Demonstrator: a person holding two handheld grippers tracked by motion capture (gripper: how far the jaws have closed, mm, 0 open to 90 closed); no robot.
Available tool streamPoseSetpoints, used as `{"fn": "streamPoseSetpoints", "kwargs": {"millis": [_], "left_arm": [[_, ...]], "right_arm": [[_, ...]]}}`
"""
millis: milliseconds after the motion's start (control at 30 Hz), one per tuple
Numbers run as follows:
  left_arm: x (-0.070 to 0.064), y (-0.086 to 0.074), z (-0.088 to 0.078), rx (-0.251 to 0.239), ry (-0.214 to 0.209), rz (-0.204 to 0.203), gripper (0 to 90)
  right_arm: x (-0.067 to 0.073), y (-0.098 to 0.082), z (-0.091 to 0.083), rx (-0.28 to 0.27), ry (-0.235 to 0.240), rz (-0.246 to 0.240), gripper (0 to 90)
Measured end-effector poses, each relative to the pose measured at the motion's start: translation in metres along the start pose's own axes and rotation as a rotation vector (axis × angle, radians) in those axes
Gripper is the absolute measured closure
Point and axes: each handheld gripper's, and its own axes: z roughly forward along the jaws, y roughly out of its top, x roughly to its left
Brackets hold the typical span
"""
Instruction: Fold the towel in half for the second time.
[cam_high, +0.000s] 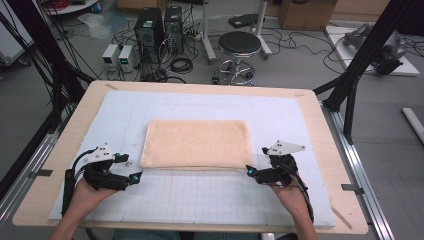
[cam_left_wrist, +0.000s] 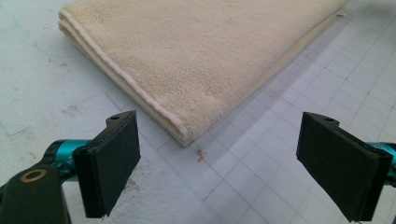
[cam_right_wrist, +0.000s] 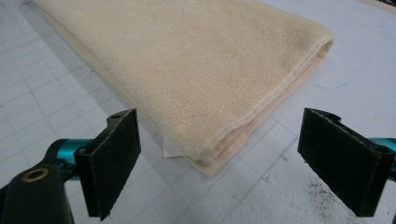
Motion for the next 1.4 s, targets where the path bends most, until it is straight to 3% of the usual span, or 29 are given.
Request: {"fn": "streamPoseSetpoints", "kwargs": {"millis": [767,1167,1400], "left_arm": [[-0.006,-0.012,-0.021,-0.024,0.031,-0.029,12.8],[-0.010,-0.017,-0.028,-0.024,0.044,-0.019,12.5],[-0.009,-0.017,-0.028,-0.028,0.051,-0.020,12.5]], "right_arm": [[0.003,-0.020,-0.025,-0.026,-0.012,0.029,12.5],[0.006,-0.032,-0.038,-0.028,-0.017,0.051,12.4],[0.006,-0.033,-0.038,-0.030,-0.018,0.041,12.4]]}}
